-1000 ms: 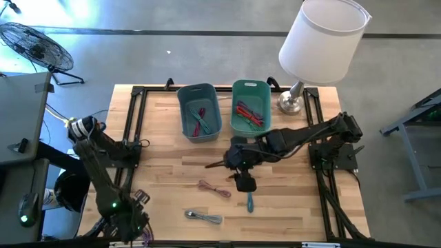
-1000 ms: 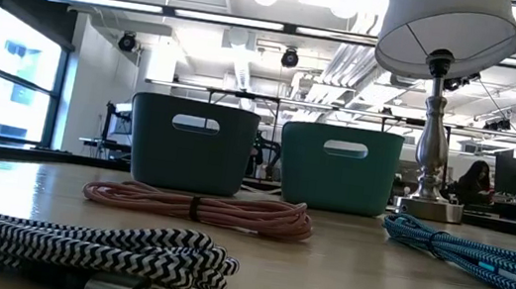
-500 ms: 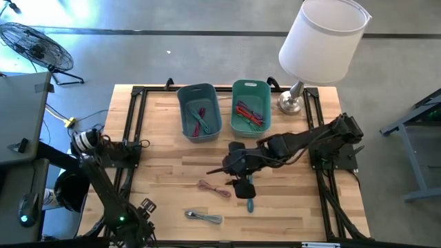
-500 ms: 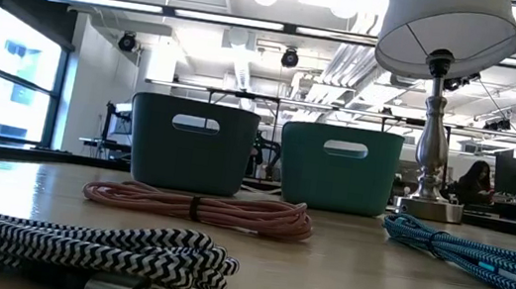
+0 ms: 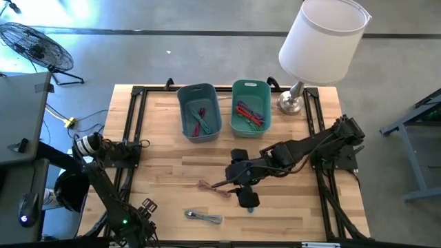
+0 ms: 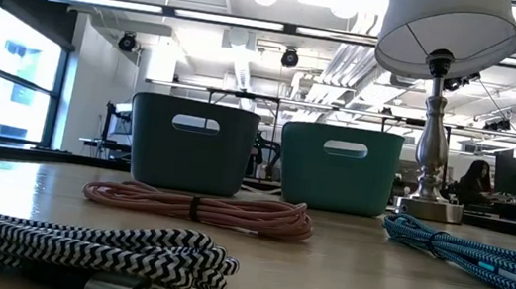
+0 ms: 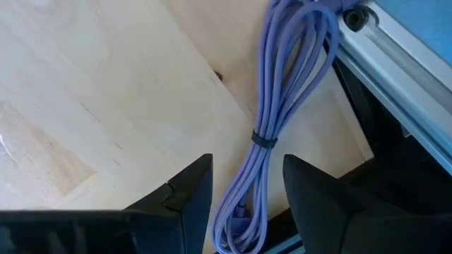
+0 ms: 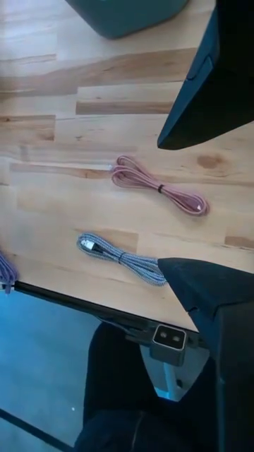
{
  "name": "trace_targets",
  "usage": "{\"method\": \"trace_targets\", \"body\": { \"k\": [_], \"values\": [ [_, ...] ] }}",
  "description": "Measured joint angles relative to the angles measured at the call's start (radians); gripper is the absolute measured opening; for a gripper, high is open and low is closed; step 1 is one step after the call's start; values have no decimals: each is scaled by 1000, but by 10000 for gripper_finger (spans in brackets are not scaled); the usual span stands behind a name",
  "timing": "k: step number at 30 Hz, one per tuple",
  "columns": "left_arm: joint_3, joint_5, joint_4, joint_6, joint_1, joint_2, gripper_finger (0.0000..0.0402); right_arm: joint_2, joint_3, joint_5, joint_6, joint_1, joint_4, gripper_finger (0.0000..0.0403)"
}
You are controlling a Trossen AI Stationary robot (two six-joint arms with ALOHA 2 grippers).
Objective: Pick & Place USB Port
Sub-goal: Put the violet charger cable into the green bin
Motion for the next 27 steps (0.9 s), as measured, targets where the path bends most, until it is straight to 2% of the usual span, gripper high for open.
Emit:
{"method": "trace_targets", "body": {
  "k": [18, 27],
  "values": [
    [0, 4, 42, -52, 0, 0, 169, 0, 0, 31, 10, 14, 0, 255],
    [0, 55, 55, -62, 0, 30, 169, 0, 0, 31, 26, 14, 0, 255]
  ]
}}
